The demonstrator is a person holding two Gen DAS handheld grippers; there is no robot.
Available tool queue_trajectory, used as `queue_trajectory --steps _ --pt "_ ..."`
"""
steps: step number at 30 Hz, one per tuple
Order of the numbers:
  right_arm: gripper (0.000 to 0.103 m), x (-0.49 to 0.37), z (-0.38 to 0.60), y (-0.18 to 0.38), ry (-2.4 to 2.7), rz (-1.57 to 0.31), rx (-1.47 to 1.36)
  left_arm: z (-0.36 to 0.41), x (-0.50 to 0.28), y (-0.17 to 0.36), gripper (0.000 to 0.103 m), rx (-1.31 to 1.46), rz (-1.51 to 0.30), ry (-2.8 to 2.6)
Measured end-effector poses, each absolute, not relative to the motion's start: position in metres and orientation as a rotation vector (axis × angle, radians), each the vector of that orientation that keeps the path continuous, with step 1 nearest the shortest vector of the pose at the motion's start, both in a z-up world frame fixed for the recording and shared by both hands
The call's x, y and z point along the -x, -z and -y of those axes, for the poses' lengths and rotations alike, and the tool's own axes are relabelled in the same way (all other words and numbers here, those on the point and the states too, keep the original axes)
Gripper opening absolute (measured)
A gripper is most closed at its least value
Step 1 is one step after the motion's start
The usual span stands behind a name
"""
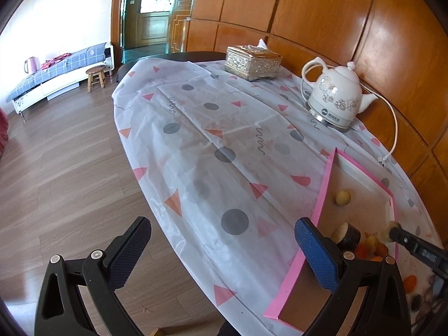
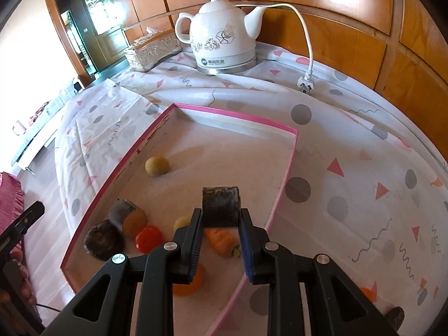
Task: Organize fruits
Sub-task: 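Carry the cylinder slice with the right tool into the tray and release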
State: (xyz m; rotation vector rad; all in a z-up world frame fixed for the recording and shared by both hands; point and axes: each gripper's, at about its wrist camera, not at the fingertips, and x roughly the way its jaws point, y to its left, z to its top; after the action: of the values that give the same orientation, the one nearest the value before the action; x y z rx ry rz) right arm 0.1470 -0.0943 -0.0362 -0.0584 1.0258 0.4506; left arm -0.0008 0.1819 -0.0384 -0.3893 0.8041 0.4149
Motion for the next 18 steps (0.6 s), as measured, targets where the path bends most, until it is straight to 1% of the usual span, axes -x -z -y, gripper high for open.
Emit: queue_trajectory --steps 4,7,9,12,18 --pt "0.028 -0.148 0.09 0.04 -0.449 -1.028 0.065 -0.175 0.0 0.037 0.103 0.367 -0.801 -0.385" --pt "0.028 -0.144 0.091 0.039 -0.449 -1.028 0.065 -0.171 0.0 0.035 0.103 0.358 -0.795 -0.371" --pt "0.028 -0.138 0.095 0.036 -0.444 -1.021 0.062 -0.167 0.0 0.032 0.103 0.345 -0.787 -0.357" --pt "0.031 -0.13 0.103 0.03 -0.432 -1.005 0.059 -0.16 0.0 0.028 0.103 0.323 -0.774 -0.333" --pt "0.033 -0.109 0.129 0.018 -0.385 -0.972 0.08 -0.138 0.0 0.022 0.103 0.26 -0.76 -0.253"
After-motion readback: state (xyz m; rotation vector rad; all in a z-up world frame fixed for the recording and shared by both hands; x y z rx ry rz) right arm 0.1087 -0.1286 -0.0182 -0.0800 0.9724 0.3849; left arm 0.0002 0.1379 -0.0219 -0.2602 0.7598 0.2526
